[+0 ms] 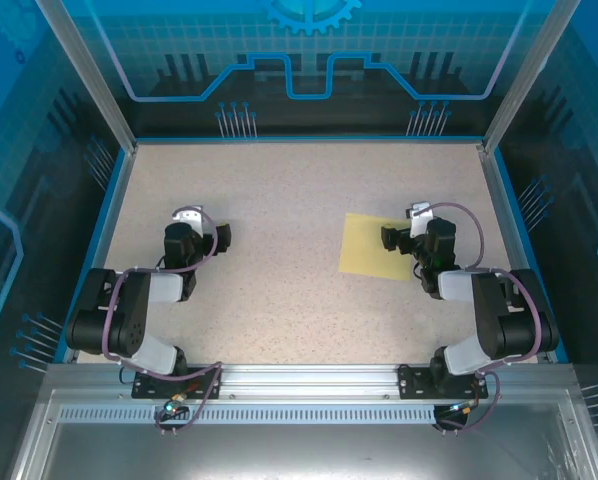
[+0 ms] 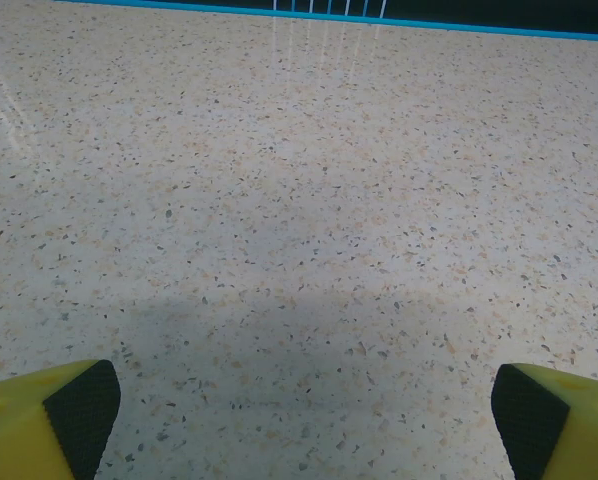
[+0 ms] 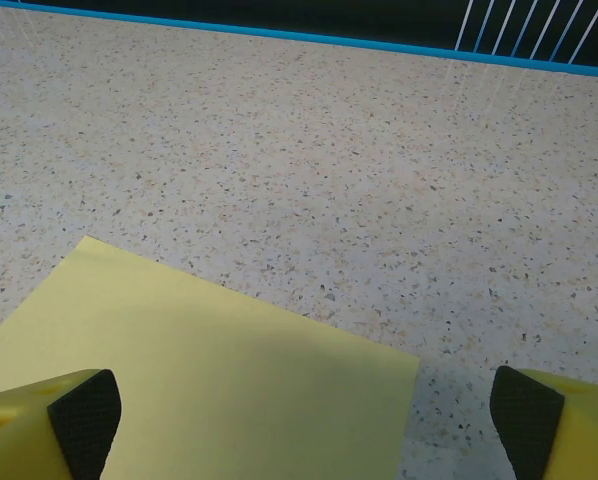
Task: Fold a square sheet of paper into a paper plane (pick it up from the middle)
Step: Move the square sheet of paper to the center of the table.
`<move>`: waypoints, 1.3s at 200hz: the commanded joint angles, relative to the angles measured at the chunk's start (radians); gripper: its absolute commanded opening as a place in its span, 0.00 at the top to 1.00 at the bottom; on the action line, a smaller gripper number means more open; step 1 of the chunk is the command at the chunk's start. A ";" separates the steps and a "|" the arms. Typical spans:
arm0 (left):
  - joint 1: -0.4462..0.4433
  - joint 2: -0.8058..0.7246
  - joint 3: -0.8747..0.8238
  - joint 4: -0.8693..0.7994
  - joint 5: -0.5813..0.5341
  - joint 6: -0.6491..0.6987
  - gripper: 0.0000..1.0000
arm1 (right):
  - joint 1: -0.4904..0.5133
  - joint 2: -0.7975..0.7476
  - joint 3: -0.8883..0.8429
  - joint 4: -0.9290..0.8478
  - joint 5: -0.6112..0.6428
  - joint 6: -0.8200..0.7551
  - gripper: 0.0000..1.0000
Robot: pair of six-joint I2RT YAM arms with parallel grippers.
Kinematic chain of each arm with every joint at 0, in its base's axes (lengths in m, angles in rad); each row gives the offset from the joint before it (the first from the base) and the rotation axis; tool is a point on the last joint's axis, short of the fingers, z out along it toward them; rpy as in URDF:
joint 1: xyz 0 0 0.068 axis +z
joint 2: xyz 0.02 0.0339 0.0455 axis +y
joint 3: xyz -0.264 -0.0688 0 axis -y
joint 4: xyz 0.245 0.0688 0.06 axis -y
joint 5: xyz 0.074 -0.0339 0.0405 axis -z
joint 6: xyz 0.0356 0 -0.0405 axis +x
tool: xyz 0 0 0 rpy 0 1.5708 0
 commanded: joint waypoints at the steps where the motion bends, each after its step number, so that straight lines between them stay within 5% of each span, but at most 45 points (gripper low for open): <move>1: 0.006 0.003 0.022 0.013 0.028 0.017 0.01 | -0.016 0.005 0.022 -0.002 -0.009 -0.009 0.01; 116: 0.006 0.002 0.020 0.017 0.028 0.017 0.01 | -0.018 0.003 0.019 0.003 -0.014 -0.007 0.01; 140: 0.006 -0.015 0.030 -0.014 0.016 0.013 0.01 | -0.017 -0.051 0.087 -0.160 -0.006 -0.007 0.01; 178: 0.006 -0.124 0.080 -0.193 -0.022 -0.004 0.01 | 0.003 -0.180 0.139 -0.334 0.011 0.000 0.01; 210: 0.004 -0.260 0.157 -0.446 -0.101 -0.113 0.01 | 0.051 -0.311 0.250 -0.632 0.098 0.198 0.01; 237: 0.004 -0.348 0.271 -0.704 -0.094 -0.268 0.01 | 0.091 -0.272 0.397 -0.926 0.067 0.446 0.01; 260: 0.004 -0.373 0.385 -0.947 -0.071 -0.385 0.01 | 0.171 -0.192 0.451 -0.992 0.048 0.568 0.01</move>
